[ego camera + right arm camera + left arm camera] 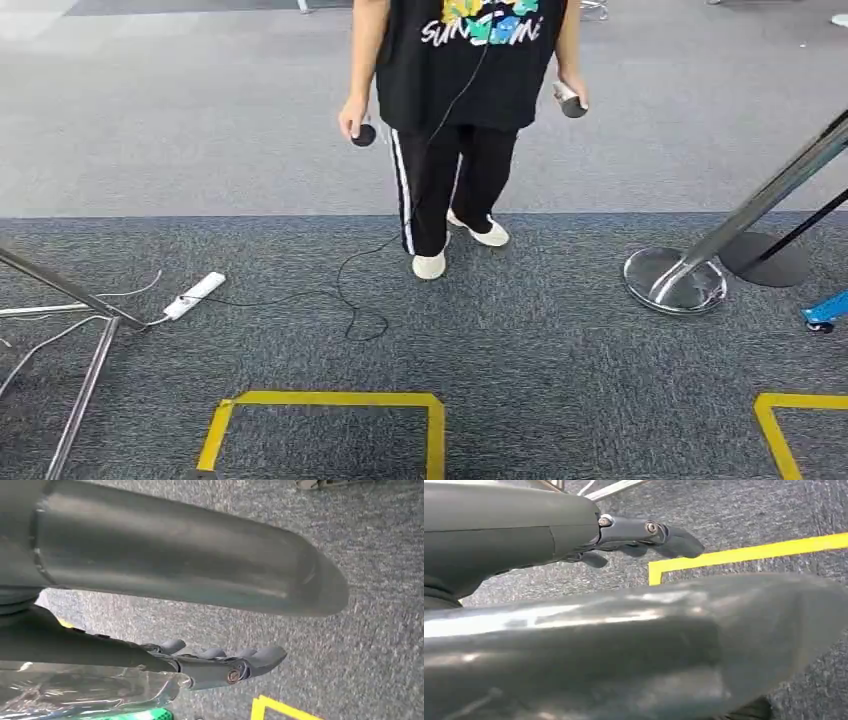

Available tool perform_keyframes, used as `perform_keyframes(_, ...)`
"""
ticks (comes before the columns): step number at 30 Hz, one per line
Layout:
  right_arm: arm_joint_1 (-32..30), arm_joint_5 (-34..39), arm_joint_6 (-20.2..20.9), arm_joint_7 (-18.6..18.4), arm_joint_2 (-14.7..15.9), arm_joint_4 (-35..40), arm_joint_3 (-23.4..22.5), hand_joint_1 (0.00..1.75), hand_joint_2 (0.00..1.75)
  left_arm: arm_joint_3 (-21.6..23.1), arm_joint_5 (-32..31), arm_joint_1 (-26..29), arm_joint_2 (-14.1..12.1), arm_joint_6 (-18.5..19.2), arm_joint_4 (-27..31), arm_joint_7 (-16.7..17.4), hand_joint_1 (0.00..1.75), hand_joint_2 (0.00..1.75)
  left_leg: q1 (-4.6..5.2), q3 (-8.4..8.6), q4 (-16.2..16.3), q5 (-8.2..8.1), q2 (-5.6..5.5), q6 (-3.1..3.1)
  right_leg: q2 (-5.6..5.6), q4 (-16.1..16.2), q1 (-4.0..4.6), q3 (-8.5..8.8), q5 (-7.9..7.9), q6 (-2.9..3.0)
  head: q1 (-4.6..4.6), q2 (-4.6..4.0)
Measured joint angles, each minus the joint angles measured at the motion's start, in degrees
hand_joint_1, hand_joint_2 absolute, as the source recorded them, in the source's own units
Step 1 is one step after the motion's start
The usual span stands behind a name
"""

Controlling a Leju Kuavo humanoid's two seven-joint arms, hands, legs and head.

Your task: Take the parts from the cabinet and place them on the table.

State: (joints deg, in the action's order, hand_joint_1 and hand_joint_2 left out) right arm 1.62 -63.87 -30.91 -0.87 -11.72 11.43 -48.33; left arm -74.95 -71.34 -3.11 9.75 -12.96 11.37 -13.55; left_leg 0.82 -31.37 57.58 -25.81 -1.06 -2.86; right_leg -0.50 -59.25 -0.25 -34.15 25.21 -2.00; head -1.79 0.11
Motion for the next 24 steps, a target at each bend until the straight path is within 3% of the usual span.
perform_keyframes(4, 0.10, 0.26, 0.72, 1.02, 0.02, 0.00, -0.39, 0.00, 0.00, 0.00, -0.04, -0.42, 0.00, 0.13, 0.00, 0.28, 0.00, 0.00, -0.08, 0.52, -1.07, -0.84, 0.00, -0.15, -0.03, -0.01, 0.32, -0.04, 0.46, 0.74, 0.02, 0.00)
perform_keyframes(7, 0.15, 0.22, 1.01, 2.27, 0.04, 0.02, -0.50, 0.00, 0.00, 0.00, -0.17, -0.41, 0.04, 0.46, 0.00, 0.09, 0.00, 0.00, -0.46, 0.52, -1.27, -0.79, 0.01, 2.80, 0.04, -0.04, 0.54, -0.02, 0.54, 0.95, -0.02, 0.00)
perform_keyframes(8, 0.15, 0.18, 1.11, 2.64, 0.07, 0.02, -0.52, 0.00, 0.00, 0.00, -0.20, -0.42, 0.04, 0.50, 0.00, -0.19, 0.00, 0.00, -0.52, 0.51, -1.29, -0.79, 0.01, 3.07, 0.04, -0.04, 0.60, -0.01, 0.53, 0.97, -0.02, 0.00)
perform_keyframes(13, 0.09, -0.33, 0.72, 2.01, 0.22, 0.07, -0.68, 0.00, 0.00, 0.00, -0.24, -0.42, -0.11, 1.03, 0.02, -1.31, 0.00, 0.00, -0.45, 0.51, -1.26, -0.73, 0.01, 3.17, 0.05, 0.08, 0.49, 0.14, 0.33, 1.05, -0.05, 0.00)
perform_keyframes(19, 0.05, -1.42, 0.04, 0.15, 0.24, 0.04, -0.68, 0.00, 0.00, 0.00, -0.26, -0.43, -0.59, 0.96, 0.02, -1.49, 0.00, 0.00, -0.39, 0.57, -1.24, -0.58, 0.01, 3.04, 0.04, 0.45, 0.41, 0.30, 0.02, 0.73, -0.04, 0.00)
perform_keyframes(24, 0.09, -0.48, -0.04, 1.31, 0.24, 0.07, -0.92, 0.00, 0.00, 0.00, -0.50, -0.44, -0.81, 0.81, 0.02, -1.49, 0.00, 0.00, -0.24, 0.57, -1.23, -0.58, 0.01, 3.02, 0.04, 0.49, 0.26, 0.32, -0.06, 0.61, -0.02, 0.00)
